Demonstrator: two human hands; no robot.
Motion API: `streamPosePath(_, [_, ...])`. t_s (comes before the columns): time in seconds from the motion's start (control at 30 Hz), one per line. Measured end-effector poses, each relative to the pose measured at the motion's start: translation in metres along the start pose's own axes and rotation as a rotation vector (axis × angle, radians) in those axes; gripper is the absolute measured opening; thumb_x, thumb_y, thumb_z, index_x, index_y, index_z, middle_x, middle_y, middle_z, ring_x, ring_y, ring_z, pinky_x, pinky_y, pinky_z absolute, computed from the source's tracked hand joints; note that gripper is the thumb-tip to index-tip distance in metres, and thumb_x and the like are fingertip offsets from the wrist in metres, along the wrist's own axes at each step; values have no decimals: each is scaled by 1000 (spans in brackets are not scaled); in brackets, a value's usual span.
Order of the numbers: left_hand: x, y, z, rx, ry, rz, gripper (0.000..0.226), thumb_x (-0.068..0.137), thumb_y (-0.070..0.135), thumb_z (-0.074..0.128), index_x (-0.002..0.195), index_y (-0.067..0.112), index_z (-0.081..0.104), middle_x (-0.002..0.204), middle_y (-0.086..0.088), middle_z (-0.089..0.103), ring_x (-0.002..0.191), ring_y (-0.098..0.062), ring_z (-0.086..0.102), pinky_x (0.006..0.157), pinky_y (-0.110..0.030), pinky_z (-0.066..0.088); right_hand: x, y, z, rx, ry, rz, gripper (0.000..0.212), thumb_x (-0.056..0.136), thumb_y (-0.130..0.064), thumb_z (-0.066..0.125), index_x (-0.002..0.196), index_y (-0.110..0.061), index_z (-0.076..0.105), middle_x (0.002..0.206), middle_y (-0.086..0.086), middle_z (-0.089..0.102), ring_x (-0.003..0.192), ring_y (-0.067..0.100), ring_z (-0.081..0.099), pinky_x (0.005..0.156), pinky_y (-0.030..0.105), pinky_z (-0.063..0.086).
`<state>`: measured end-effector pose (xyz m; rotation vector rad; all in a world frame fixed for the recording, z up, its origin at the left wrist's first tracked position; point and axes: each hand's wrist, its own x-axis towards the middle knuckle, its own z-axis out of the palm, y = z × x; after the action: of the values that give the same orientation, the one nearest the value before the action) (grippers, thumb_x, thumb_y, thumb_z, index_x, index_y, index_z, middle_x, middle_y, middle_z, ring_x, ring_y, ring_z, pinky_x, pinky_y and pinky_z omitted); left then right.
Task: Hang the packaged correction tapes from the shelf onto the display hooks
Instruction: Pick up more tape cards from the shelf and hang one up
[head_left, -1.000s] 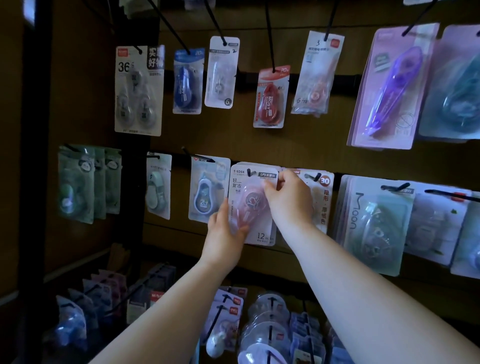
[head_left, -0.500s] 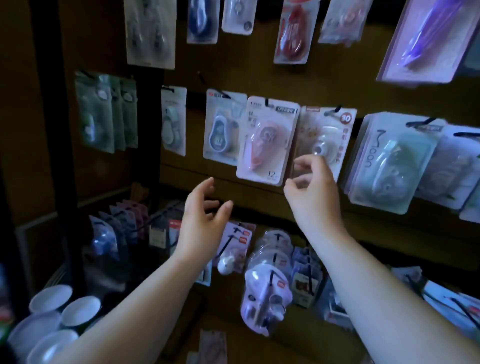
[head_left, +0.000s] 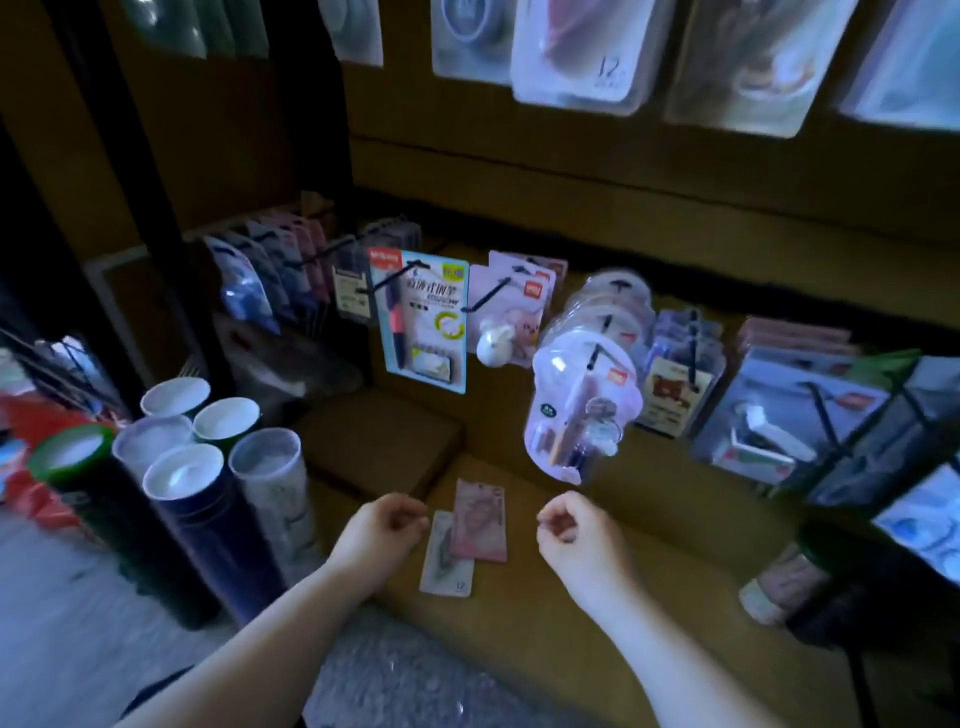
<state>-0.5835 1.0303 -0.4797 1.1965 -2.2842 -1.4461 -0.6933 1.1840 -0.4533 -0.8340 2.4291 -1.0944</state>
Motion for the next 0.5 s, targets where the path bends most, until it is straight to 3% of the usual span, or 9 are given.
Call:
streamPosePath(0.07, [20,-8,18,65,-68,-67,22,88,15,55,108,10,62,93,-4,63,85,-13,53,69,-19,43,17,21,16,-8,-65,89,17,87,-7,52,77,-20,49,70,-14,46,66,5,49,56,11,39])
streamPosePath(0.13, [42,-18,34,127,-115,-123,25,88,13,53,111,8,62,109,-11,65,89,-15,55,77,-22,43,36,42,33,-17,-106,183,10,87,-7,52,84,-17,50,72,-11,47,79,14,52,68,24,44])
streamPosePath(0.23, [76,-43,61,121,-134,-251,26,89,16,51,112,8,60,113,-10,63,95,-18,56,79,-25,43,62,71,62,-20,-173,312,9,87,-6,52,91,-14,51,85,0,54,88,18,52,80,33,48])
streamPosePath(0.33, [95,-71,91,186,-178,-326,33,95,21,41,123,9,53,126,-10,57,114,-22,55,81,-22,40,80,99,91,-108,-303,405,28,89,-9,53,116,-6,51,118,13,57,97,22,53,73,24,39])
streamPosePath(0.4, [106,-87,108,120,-149,-373,37,95,20,41,129,8,48,133,-10,53,122,-24,51,91,-25,41,91,113,106,-120,-341,442,36,89,-11,54,124,-4,47,127,15,54,110,27,54,76,22,38])
streamPosePath(0.5, [121,-109,124,33,-114,-415,39,92,20,47,129,10,46,134,-12,51,120,-27,53,93,-29,43,109,130,124,-87,-379,496,43,90,-13,54,130,-4,41,135,18,48,121,30,48,93,31,41])
